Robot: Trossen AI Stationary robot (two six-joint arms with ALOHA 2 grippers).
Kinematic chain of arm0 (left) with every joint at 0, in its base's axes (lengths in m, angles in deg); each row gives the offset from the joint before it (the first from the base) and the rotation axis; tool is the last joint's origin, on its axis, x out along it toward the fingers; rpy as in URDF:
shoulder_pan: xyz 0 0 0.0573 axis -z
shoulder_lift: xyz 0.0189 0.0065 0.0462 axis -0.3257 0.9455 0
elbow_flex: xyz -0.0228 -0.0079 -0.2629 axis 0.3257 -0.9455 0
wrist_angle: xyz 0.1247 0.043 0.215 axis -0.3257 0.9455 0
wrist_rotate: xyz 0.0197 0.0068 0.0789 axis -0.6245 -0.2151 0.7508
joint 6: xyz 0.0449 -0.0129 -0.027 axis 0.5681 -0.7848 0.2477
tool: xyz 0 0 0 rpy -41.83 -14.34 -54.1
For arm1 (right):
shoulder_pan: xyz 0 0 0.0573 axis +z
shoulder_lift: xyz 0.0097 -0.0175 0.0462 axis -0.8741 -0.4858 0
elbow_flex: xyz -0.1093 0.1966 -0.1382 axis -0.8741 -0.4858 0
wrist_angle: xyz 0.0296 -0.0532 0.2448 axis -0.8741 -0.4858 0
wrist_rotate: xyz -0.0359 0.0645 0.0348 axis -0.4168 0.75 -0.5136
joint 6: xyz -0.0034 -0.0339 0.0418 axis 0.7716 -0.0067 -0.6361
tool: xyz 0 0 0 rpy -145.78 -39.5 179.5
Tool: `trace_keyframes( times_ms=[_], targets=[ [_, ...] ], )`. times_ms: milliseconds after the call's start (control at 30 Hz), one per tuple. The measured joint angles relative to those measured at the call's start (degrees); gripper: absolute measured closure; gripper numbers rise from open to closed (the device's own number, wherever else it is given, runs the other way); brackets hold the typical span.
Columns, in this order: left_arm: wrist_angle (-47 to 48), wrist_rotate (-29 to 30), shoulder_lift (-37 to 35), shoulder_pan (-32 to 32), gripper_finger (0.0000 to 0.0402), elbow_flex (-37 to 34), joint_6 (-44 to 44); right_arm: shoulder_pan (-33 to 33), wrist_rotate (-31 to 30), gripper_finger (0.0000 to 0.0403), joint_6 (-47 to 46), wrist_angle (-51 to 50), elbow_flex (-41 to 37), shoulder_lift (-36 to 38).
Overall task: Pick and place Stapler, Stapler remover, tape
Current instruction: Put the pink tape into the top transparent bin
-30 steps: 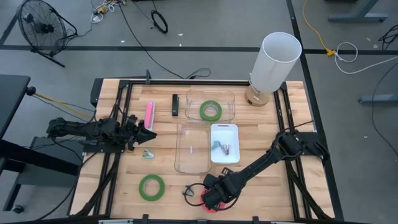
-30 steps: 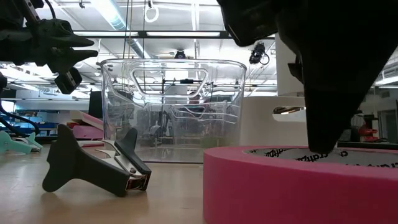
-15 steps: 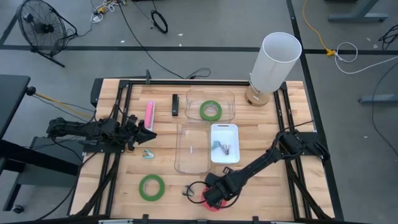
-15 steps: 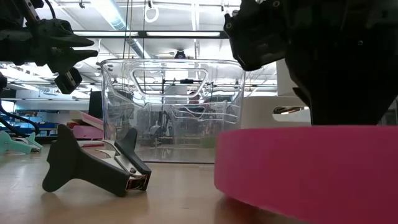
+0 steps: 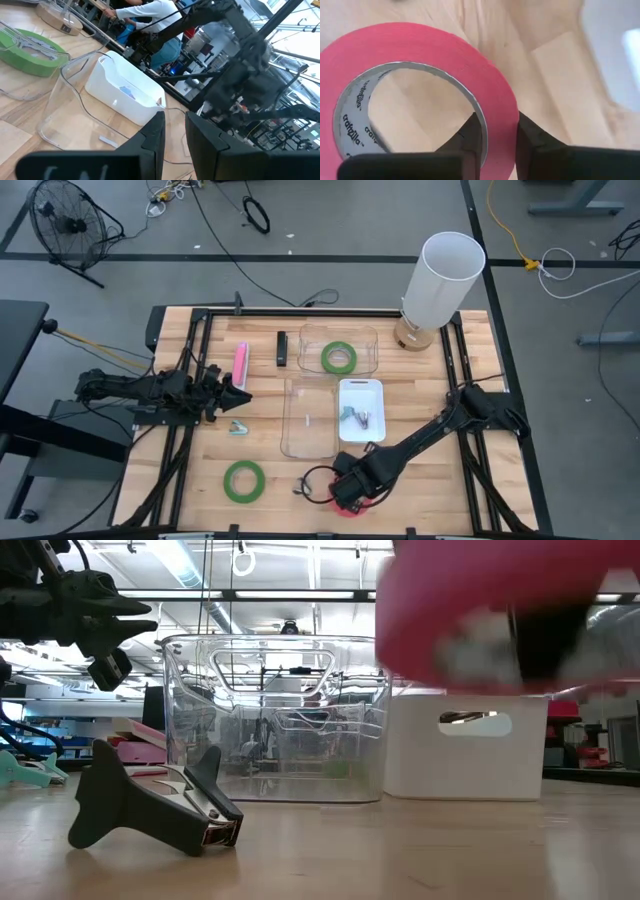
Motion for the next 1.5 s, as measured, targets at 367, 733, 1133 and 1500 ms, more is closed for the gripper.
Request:
trace_keyframes(
  times_ms=[367,733,1133,1500],
  targets=[
    [0.0,0.0,0.0,0.0,0.0323,0.0,0.0,-2.5,-5.9,0.0344,0.7,-16.4,12.5,3.6],
    [-0.1,0.2,0.0,0.0,0.0323,0.0,-0.1,-16.1,-7.5,0.0344,14.3,-16.2,15.7,3.5],
    [-2.1,2.1,0.0,0.0,0.0323,-0.1,0.0,-33.4,-5.3,0.0344,31.1,-15.1,15.7,3.5],
    [-2.3,3.0,0.0,0.0,0.0323,-0.1,0.0,-48.0,-9.6,0.0344,44.3,-12.5,15.3,3.5]
  ],
)
